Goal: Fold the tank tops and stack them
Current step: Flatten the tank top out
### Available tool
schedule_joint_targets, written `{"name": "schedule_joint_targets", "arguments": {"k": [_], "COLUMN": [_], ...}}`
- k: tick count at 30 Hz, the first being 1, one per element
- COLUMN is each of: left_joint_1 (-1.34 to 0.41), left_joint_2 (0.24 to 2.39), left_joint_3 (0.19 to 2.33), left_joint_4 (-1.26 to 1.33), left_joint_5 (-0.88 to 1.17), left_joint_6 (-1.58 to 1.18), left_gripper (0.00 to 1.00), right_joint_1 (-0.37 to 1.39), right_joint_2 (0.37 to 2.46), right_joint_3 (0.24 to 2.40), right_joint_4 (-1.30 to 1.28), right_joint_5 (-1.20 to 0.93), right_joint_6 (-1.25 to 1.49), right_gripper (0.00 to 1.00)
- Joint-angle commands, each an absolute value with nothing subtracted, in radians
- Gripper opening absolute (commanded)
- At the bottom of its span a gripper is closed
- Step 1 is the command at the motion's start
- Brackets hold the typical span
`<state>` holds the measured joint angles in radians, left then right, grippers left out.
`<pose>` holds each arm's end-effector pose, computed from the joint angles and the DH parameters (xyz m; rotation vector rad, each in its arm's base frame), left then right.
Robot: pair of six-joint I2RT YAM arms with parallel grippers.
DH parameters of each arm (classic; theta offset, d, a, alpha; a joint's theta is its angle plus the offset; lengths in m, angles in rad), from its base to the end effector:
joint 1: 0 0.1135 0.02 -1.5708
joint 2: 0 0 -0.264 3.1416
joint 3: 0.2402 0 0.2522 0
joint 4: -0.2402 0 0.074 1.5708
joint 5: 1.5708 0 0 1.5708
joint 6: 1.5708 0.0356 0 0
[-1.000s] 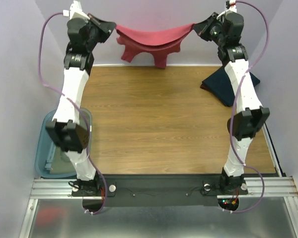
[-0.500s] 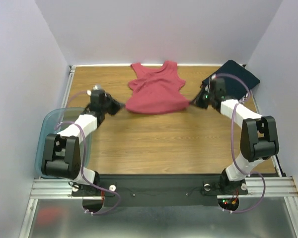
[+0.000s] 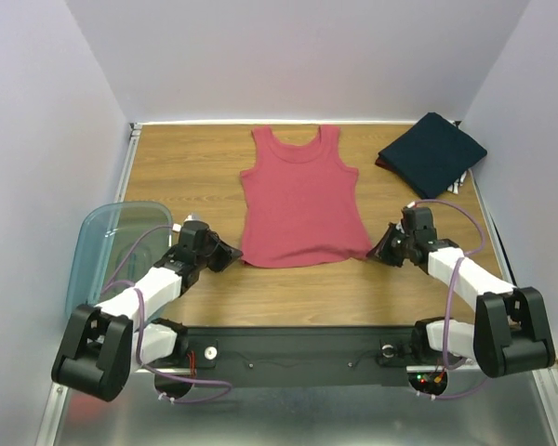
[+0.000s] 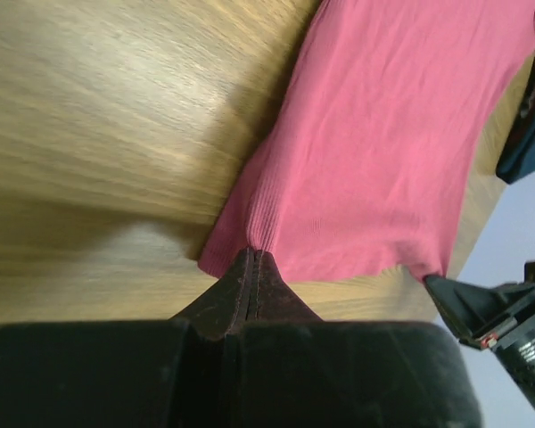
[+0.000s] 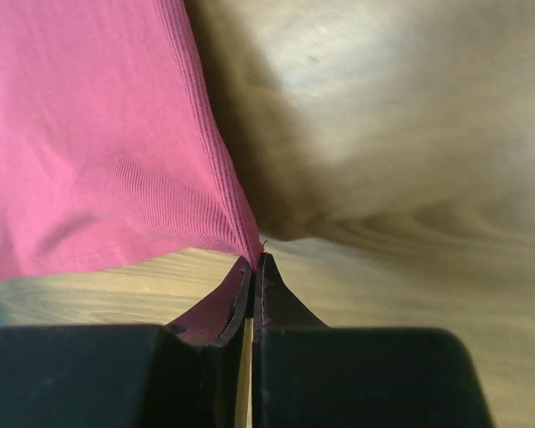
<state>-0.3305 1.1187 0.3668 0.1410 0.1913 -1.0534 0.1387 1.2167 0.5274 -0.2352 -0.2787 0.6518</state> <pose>0.2000 -0.0758 0.1650 -0.7194 2.2339 -0.9517 0.2174 0.0402 0.1652 0.5355 2.5172 0.6642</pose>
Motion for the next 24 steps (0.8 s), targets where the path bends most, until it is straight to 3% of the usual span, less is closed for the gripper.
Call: {"name": "schedule_joint_targets", "arguments": {"k": [1, 7, 17, 24], "left_joint_1": [-0.328, -0.308, -0.295, -0.264], "left_joint_2": [1.013, 0.919, 0.937, 0.939], "left_joint_3": [0.371, 0.420, 0.439, 0.500], "left_joint_4": [0.034, -0.086, -0.087, -0.135], "left_joint_5": [0.124, 0.121, 0.189, 0.215], "left_joint_6": [-1.049, -1.019, -0.997, -0.942], "left_gripper": [0.00, 0.00, 0.00, 0.00], "right_joint_1": [0.143, 0.138, 0.137, 0.137], "right_joint_2": [1.154, 1.091, 1.083, 1.094], "right_joint_3": [0.549, 0.621, 0.699, 0.765], "right_joint_4": [-0.322, -0.445, -0.548, -0.623], "right_joint_5": [-0.195, -0.150, -0.147, -0.107], "right_joint_6": [0.641, 0.634, 0.620, 0.586], "right_gripper": [0.02, 0.05, 0.07, 0.15]}}
